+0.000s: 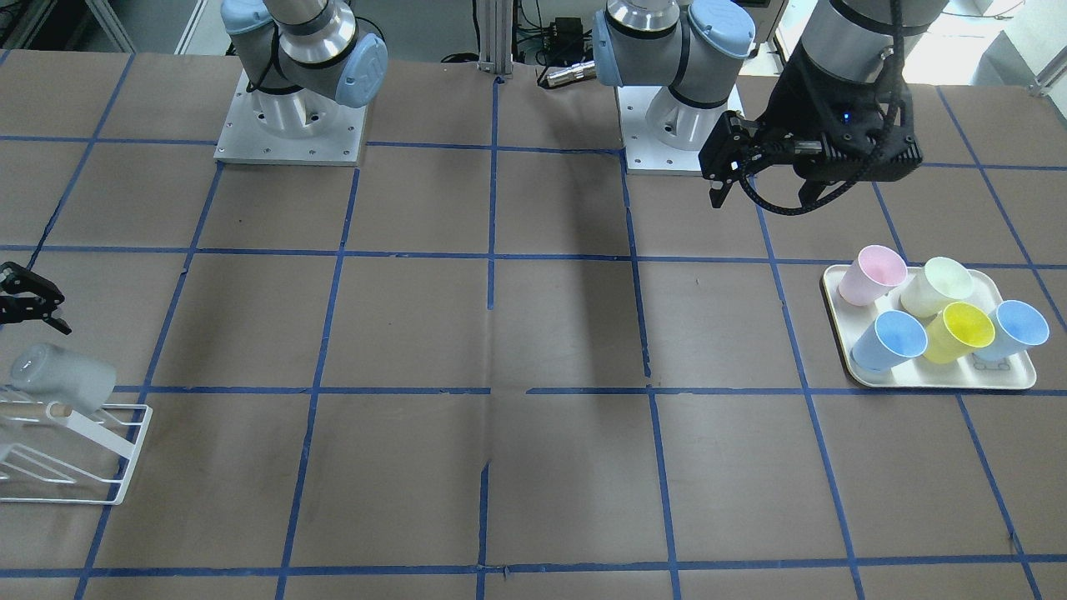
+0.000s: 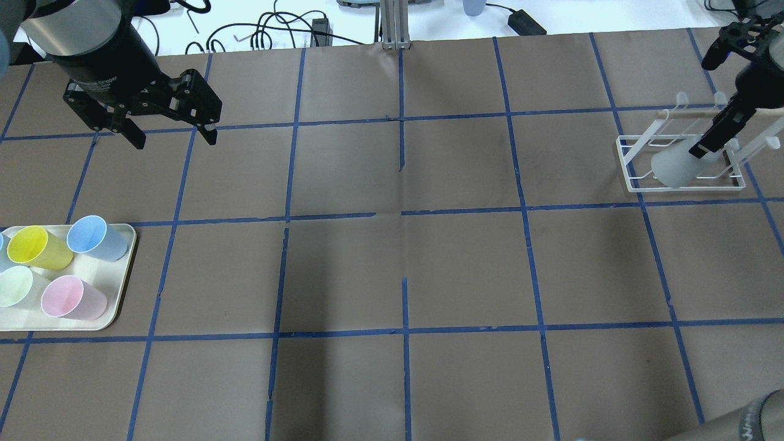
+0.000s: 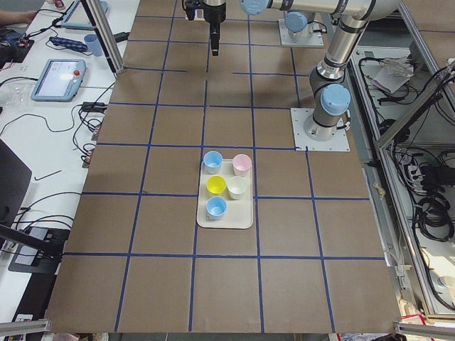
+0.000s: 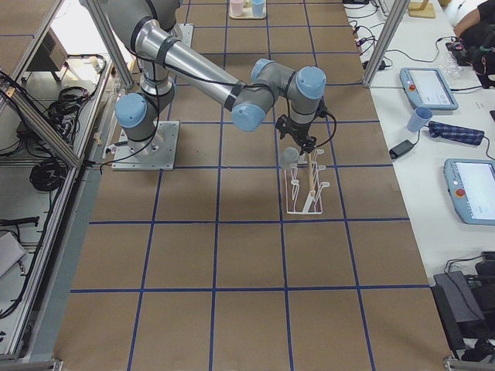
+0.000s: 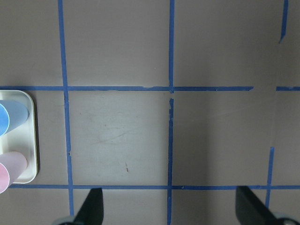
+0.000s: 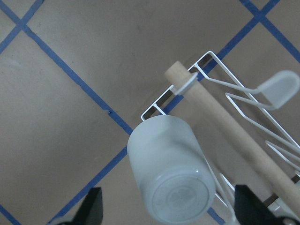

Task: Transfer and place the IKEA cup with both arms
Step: 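Lower the right gripper and close it on the white cup's rim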

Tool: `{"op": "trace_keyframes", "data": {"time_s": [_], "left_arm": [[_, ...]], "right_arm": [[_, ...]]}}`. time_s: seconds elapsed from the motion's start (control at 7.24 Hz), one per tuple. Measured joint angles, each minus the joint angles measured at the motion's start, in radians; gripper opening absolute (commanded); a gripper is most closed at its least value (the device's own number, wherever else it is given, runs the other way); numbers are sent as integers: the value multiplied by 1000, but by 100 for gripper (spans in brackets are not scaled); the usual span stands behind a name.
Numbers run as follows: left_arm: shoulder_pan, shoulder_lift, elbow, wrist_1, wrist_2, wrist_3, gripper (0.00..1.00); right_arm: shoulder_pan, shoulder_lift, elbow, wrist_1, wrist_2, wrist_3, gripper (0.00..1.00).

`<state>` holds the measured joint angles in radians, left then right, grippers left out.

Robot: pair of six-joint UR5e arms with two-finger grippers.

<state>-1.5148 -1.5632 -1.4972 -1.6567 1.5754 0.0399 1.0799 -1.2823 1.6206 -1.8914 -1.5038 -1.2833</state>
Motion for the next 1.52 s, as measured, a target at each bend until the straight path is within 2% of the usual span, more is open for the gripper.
{"op": "trace_keyframes", "data": {"time_s": [0.28, 0.55, 0.83, 0.97, 1.52], "left_arm": [[0, -1, -1, 0, 0, 0, 100], [-1, 0, -2, 0, 0, 0, 100], [0, 0, -2, 0, 0, 0, 100], [0, 0, -2, 0, 0, 0, 100], [0, 1, -2, 0, 0, 0, 100]], "right_arm": [[0, 5, 43, -92, 9, -4, 99], [0, 15, 53, -113, 20, -5, 98], [0, 25, 55, -117, 18, -4, 90], [0, 32, 56, -117, 14, -2, 82], [0, 28, 51, -111, 4, 4, 83]]}}
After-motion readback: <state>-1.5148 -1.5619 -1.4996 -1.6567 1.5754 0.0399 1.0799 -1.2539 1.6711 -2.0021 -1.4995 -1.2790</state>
